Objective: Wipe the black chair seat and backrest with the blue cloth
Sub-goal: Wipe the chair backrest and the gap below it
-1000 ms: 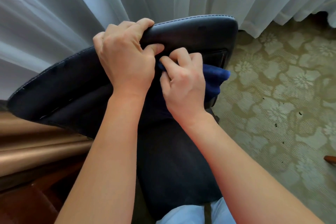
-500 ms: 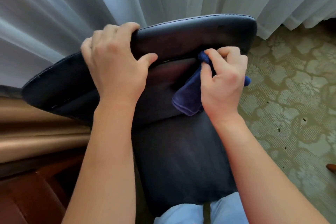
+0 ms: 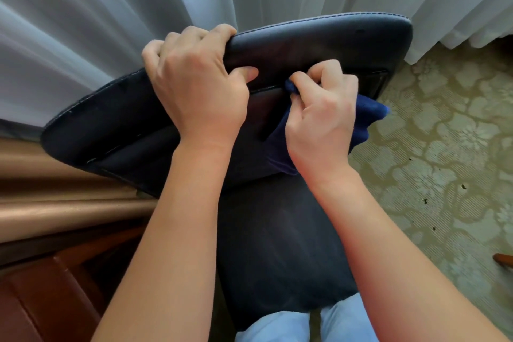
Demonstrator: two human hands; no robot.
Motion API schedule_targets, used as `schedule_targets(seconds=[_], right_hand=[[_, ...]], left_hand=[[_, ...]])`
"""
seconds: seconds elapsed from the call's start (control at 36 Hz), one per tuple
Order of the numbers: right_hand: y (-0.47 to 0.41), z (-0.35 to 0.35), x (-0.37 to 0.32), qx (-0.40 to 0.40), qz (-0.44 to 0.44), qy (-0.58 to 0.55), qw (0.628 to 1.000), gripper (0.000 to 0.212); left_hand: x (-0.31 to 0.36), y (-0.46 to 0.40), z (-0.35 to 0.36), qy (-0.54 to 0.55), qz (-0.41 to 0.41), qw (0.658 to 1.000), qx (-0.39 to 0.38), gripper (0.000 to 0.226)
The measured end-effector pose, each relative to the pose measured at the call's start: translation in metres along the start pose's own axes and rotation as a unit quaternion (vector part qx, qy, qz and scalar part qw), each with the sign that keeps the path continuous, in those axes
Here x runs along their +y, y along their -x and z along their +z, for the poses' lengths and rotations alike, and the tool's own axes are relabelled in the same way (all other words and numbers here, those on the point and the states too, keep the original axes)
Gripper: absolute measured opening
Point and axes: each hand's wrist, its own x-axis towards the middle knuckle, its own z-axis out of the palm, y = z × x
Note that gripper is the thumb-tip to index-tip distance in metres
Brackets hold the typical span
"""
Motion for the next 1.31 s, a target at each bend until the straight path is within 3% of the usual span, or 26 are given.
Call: schedule_targets(seconds=[0.31, 0.44, 0.58, 0.97, 1.14, 1.31], right_hand=[[0.011, 0.009, -0.029, -0.043, -0.044, -0.059, 0.996, 0.017], [0.004, -0.015, 0.001, 0.029, 0.018, -0.077, 0.996, 0.016], [0.002, -0.018, 0.022, 0.027, 0.057, -0.056, 0.996, 0.017], [0.004, -0.005, 0.006, 0.007, 0.016, -0.012, 1.0, 0.019], [0.013, 0.011, -0.027, -0.02, -0.04, 0.0, 0.999, 0.019], [0.015, 0.009, -0.029, -0.038, -0.049, -0.059, 0.996, 0.02]], left_hand=[[0.0, -0.004, -0.005, 0.0, 0.008, 1.0, -0.022, 0.046], [0.002, -0.001, -0.008, 0.019, 0.011, 1.0, -0.022, 0.046], [0.002, -0.002, -0.007, 0.033, 0.012, 0.999, -0.016, 0.043], [0.004, -0.003, -0.003, 0.028, 0.009, 1.0, -0.01, 0.042], [0.004, -0.003, -0.003, 0.031, 0.017, 0.999, -0.008, 0.037], [-0.007, -0.003, -0.01, 0.051, 0.043, 0.997, -0.031, 0.043]])
